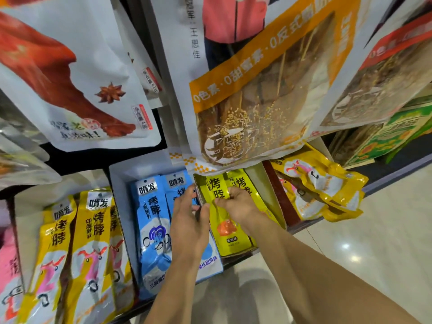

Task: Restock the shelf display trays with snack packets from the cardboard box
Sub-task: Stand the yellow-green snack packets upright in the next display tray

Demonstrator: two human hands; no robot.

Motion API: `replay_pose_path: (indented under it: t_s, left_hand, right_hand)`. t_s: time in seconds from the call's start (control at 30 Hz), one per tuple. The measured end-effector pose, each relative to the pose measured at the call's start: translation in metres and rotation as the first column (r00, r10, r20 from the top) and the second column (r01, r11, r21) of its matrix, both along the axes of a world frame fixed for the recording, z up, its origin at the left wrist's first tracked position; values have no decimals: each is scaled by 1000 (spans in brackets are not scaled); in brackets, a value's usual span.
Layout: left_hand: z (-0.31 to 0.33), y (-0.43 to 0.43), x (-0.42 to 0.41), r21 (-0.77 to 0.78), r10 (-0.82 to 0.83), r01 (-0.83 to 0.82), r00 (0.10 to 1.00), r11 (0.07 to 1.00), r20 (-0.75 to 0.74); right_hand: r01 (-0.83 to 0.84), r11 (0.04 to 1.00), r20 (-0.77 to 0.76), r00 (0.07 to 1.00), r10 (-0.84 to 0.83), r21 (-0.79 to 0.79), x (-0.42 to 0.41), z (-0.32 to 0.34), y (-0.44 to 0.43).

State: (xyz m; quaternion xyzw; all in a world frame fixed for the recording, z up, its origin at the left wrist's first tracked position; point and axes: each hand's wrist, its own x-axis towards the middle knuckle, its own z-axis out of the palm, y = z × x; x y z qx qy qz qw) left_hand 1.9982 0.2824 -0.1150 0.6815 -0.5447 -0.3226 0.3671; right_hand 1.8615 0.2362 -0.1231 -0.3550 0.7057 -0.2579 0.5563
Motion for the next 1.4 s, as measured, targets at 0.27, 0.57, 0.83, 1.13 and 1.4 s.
replay_pose_path:
  t_s: [0.27, 0.57, 0.83, 1.13, 1.4]
  left_hand:
    - [9, -1, 2, 26, -56, 55, 998, 998, 29]
    - [40, 9, 16, 125, -221, 207, 969, 970, 107]
    - [113, 48, 55, 280, -336, 218, 794, 935, 507]
    - [200, 122, 127, 282, -313, 142, 541, 949, 781]
    - [276, 183, 219, 214, -199, 16, 440, 977, 876]
  right_hand:
    - [-171, 985, -376, 914, 150, -22, 4, 2, 2]
    - [-422, 904, -628, 684, 371, 74, 10, 41, 32]
    - [-625, 776, -827, 393, 401, 80, 26, 113, 83]
    - [-767, 638, -906, 225, 358, 61, 60, 189, 153]
    - [-890, 457, -924, 173, 342, 3, 151, 257, 183]
